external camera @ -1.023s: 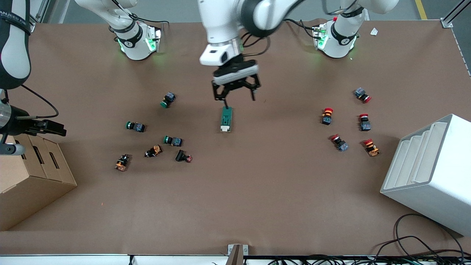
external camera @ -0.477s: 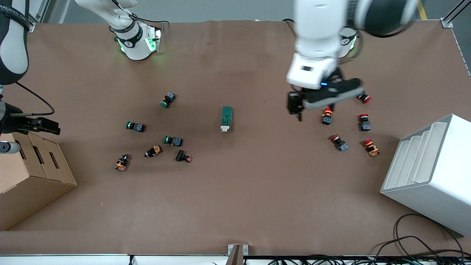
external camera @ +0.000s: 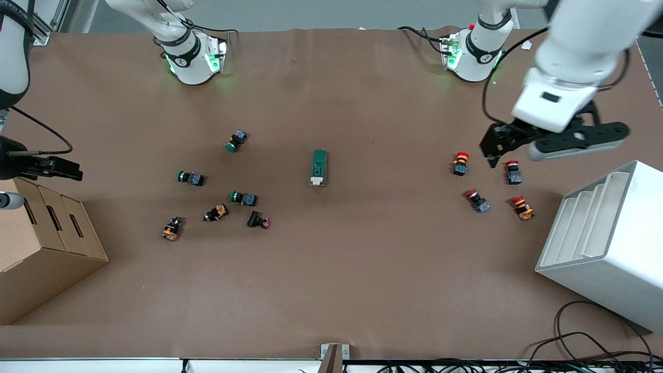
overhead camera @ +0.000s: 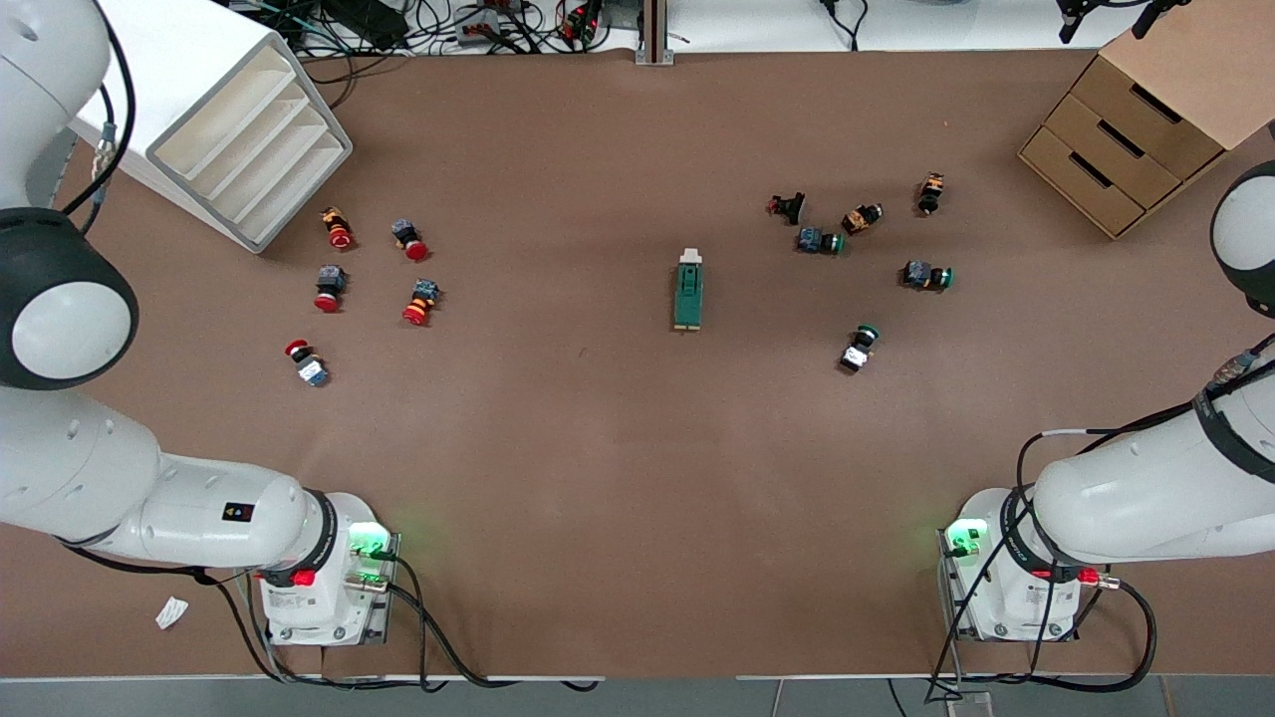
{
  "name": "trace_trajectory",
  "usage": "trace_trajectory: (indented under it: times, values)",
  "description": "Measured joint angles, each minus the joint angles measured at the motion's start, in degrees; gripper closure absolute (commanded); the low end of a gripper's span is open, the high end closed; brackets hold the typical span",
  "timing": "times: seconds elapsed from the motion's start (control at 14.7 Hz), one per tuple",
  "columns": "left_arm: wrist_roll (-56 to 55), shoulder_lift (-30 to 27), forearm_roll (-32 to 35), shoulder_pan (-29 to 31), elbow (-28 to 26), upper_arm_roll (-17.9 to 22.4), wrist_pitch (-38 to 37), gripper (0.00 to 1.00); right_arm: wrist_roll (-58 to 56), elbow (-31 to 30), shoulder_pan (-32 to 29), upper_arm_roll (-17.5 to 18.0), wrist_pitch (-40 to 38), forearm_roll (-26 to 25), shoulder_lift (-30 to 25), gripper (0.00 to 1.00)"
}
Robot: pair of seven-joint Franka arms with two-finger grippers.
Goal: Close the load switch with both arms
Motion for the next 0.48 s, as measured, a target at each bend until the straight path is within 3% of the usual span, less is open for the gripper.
trace_trajectory:
  times: [0.27,0.48]
  values:
    - [14.4,-3.8,-5.7,2.8,-0.5,5.7,-7.4,0.0,0.1,1.1,-0.5,0.0,-3.0,1.0,-0.5,0.0]
    - [20.3,-7.5,-8.9,3.2,-4.9,9.3,-8.8,0.0,0.1,-0.9,-0.9,-0.1,-1.1,1.4,-2.7,0.0]
